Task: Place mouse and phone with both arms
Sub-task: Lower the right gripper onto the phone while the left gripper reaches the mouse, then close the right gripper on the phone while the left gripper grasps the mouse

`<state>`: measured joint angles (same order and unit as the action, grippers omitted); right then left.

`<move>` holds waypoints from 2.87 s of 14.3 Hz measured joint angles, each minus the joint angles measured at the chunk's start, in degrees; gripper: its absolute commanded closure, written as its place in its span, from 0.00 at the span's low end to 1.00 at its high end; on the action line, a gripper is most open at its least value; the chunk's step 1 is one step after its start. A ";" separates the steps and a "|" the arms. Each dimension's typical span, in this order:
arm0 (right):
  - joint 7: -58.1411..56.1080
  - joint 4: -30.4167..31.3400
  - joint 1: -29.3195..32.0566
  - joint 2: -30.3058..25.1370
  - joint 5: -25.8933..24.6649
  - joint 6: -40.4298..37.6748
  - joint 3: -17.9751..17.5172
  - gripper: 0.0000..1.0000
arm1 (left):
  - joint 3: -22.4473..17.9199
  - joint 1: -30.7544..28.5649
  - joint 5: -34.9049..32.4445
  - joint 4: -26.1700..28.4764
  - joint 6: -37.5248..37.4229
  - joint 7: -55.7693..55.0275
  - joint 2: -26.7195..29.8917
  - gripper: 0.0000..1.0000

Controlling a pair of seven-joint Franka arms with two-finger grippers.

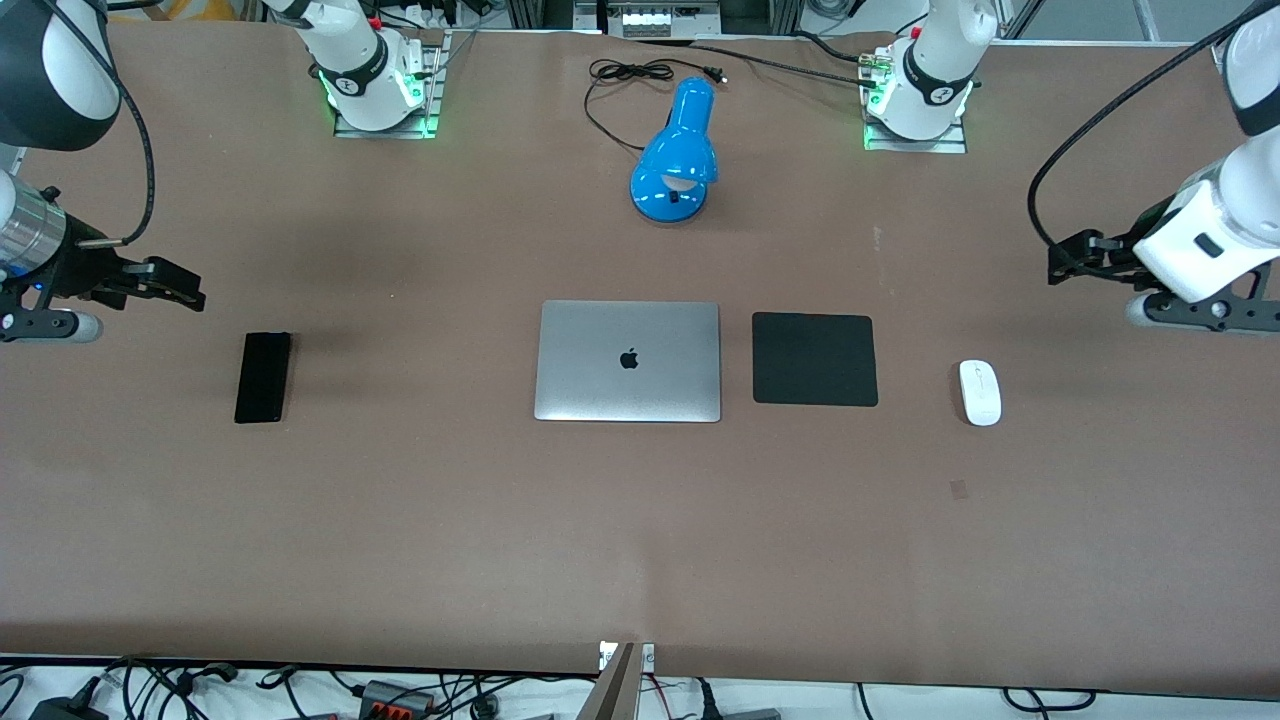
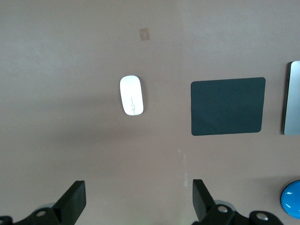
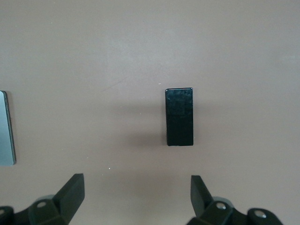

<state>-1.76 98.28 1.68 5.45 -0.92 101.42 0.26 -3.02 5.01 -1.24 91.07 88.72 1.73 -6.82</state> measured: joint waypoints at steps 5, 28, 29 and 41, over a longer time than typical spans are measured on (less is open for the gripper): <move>0.00 3.33 -0.15 0.01 -0.01 3.73 -0.01 0.00 | -0.08 -0.24 0.03 -0.05 4.11 -0.88 -6.75 0.00; 0.05 11.75 5.04 22.07 -4.64 26.72 2.28 0.00 | -0.45 -7.25 0.03 13.46 39.56 -1.18 -26.59 0.00; 0.05 11.73 5.03 22.67 -4.68 27.34 2.27 0.00 | -0.33 -7.24 0.03 13.61 39.96 -1.20 -26.44 0.00; 0.05 9.76 5.09 28.77 -6.11 33.31 2.30 0.00 | 1.12 -6.98 0.03 20.49 50.94 -1.02 -26.26 0.59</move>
<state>-1.71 108.04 6.77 34.22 -7.03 134.73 2.56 -1.90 -1.97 -1.20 111.56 139.66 0.70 -33.09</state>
